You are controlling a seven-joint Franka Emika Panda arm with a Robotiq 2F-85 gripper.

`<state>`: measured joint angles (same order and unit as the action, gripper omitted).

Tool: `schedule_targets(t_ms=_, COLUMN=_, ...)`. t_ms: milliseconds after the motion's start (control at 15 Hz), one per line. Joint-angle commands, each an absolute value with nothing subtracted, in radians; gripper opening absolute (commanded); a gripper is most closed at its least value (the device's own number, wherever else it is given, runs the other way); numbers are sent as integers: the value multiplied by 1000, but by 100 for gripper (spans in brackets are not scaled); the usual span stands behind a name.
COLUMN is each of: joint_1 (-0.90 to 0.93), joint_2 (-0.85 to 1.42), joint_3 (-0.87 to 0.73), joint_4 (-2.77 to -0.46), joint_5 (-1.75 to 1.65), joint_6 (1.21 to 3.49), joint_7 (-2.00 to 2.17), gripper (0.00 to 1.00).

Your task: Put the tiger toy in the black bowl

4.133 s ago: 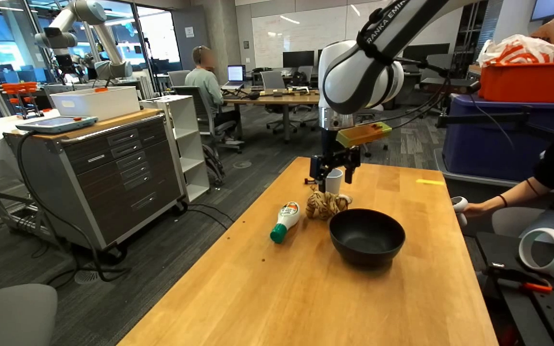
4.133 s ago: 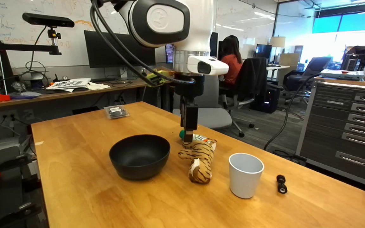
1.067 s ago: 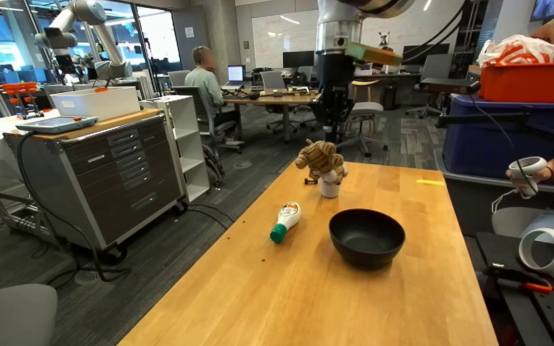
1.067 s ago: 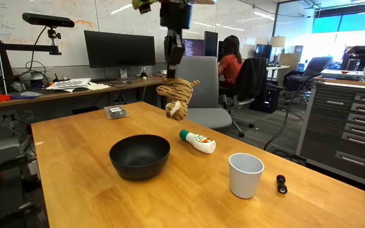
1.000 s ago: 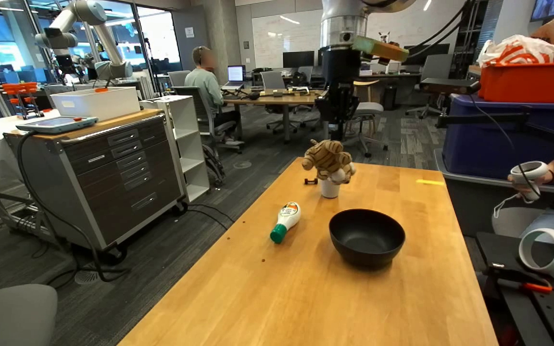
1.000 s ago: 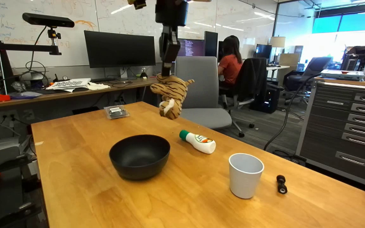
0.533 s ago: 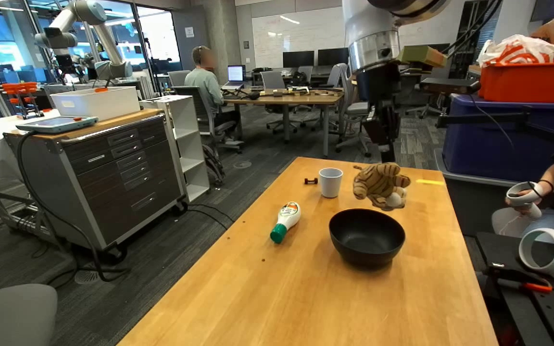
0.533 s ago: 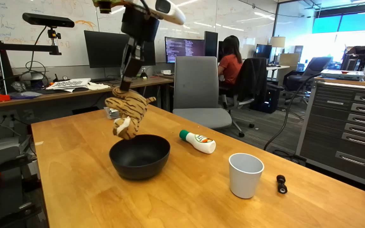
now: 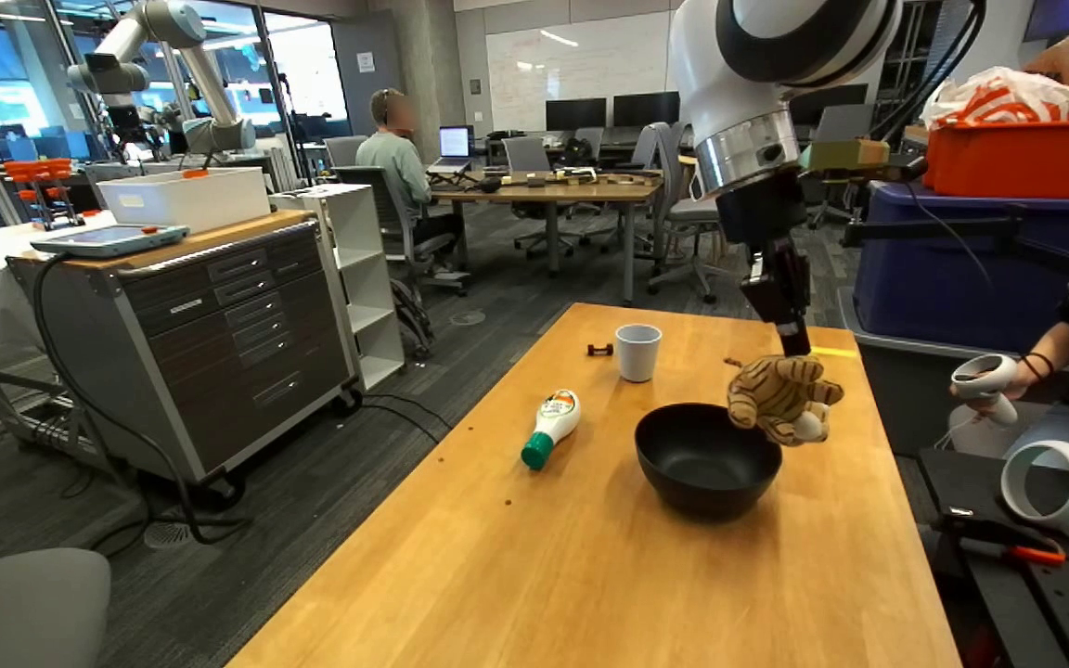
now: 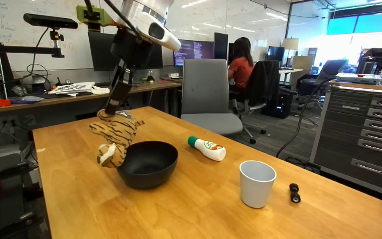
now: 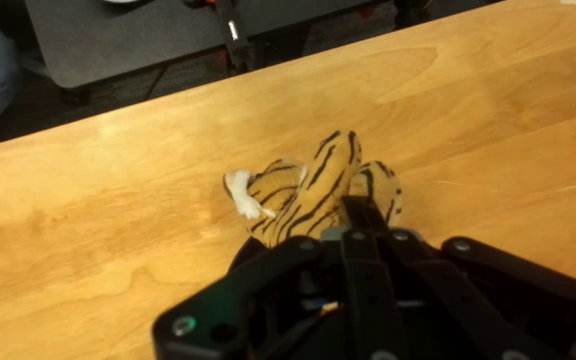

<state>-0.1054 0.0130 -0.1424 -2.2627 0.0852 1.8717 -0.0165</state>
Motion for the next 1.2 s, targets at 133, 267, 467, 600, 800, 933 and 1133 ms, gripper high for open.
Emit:
schedule_targets(t_ms=133, joint_1=-106, joint_2=24, joint_3=-129, joint_4=-2246, joint_5=107, joint_6=1898, joint_7=10, gripper=0)
schedule_targets(t_ms=267, joint_1=-105, joint_2=38, joint_3=-126, joint_4=-2230, joint_5=131, joint_6=1936, joint_7=27, gripper=0)
schedule_targets(t_ms=467, joint_1=-102, joint_2=61, joint_3=-119, joint_4=-2208, joint_5=187, joint_6=2020, joint_7=61, gripper=0)
schedule_targets(t_ms=600, joint_1=-100, joint_2=71, joint_3=-115, joint_4=-2198, joint_5=204, joint_6=2060, joint_7=77, gripper=0)
schedule_targets(t_ms=800, joint_1=-100, joint_2=82, joint_3=-114, joint_4=-2196, joint_5=187, joint_6=2085, joint_7=86, gripper=28)
schedule_targets(t_ms=933, joint_1=-102, joint_2=85, joint_3=-116, joint_4=-2194, joint_5=184, joint_6=2084, joint_7=86, gripper=40)
schedule_targets(t_ms=1133, joint_1=-103, joint_2=72, joint_3=-116, joint_4=-2185, joint_5=194, joint_6=2064, joint_7=84, gripper=66)
